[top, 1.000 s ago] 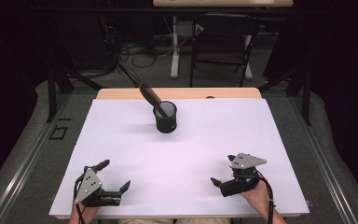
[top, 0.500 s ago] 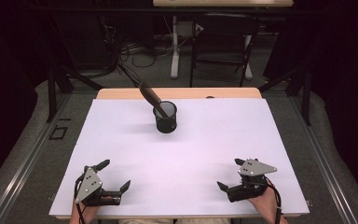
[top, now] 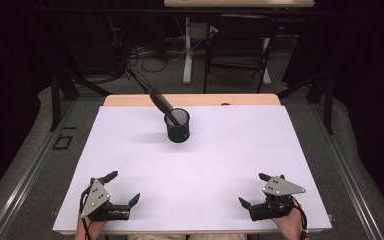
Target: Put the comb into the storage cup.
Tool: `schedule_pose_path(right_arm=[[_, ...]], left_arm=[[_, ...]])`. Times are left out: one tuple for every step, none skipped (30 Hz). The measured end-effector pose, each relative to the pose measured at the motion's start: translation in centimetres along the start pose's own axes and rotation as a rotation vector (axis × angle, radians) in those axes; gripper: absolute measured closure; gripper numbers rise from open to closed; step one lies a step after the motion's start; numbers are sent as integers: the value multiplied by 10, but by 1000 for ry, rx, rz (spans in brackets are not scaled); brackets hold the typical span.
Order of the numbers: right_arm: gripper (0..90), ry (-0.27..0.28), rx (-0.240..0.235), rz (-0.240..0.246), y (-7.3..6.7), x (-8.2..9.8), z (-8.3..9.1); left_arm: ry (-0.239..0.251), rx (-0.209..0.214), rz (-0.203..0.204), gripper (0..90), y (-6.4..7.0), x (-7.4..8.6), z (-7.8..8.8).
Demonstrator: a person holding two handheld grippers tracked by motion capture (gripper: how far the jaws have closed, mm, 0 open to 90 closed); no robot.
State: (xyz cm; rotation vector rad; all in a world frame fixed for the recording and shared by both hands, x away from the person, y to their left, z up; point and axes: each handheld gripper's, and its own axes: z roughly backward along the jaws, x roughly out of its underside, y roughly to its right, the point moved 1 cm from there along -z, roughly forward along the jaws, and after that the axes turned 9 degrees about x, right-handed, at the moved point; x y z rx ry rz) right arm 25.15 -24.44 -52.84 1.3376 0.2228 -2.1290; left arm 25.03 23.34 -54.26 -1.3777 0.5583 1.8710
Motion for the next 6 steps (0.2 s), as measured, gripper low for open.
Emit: schedule_pose_path(right_arm=[[0, 1, -1, 2, -1, 0, 0], [0, 4, -2, 5, -1, 0, 1], [0, 2, -1, 8, -1, 0, 1], [0, 3, -6, 12, -1, 0, 1], [0, 8, -13, 8, -1, 0, 1], [0, 10, -12, 8, 0, -1, 2]], left_arm=[[1, -1, 1, 5, 0, 0, 0], [0, -1, 0, 5, 0, 0, 0], [-1, 0, 1, 5, 0, 0, 0], [-2, 0, 1, 5, 0, 0, -1], [-2, 4, 3, 5, 0, 0, -1], [-2, 8, 5, 4, -1, 0, -1]])
